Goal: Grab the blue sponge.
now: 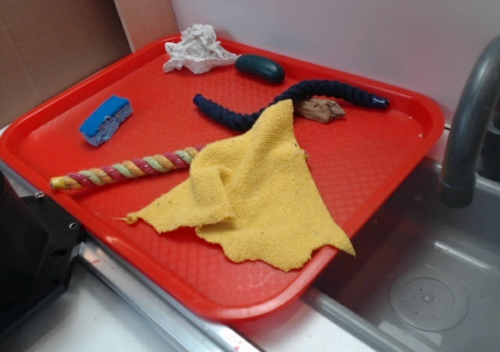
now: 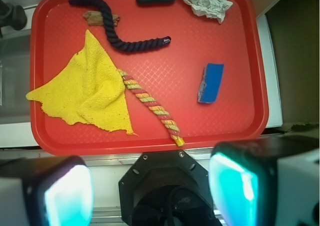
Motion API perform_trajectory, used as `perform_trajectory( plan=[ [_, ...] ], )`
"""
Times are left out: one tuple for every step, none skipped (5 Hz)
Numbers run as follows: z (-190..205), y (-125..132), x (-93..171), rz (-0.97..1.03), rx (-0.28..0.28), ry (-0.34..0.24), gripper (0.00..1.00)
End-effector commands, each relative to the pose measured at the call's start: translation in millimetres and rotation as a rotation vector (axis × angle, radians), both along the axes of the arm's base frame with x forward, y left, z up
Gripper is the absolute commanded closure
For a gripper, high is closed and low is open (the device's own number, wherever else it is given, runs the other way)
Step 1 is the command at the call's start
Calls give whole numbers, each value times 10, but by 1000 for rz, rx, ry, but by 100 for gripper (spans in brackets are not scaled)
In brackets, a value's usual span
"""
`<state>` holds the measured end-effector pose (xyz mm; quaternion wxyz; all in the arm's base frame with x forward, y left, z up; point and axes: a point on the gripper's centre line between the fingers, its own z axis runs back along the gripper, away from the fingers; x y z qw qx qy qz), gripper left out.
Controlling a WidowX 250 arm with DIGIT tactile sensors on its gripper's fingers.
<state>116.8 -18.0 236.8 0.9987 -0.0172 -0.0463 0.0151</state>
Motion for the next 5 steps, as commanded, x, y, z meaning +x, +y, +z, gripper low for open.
perform_trajectory(
  plan=[
    [0, 0, 0, 0, 0, 0, 0],
    [-402, 466, 240, 167, 75, 32, 0],
    [-829, 927, 331, 319, 92, -9, 0],
    [-1338, 1297, 390, 364, 59, -41, 0],
    [-1843, 1423, 477, 377, 16, -61, 0]
  ],
)
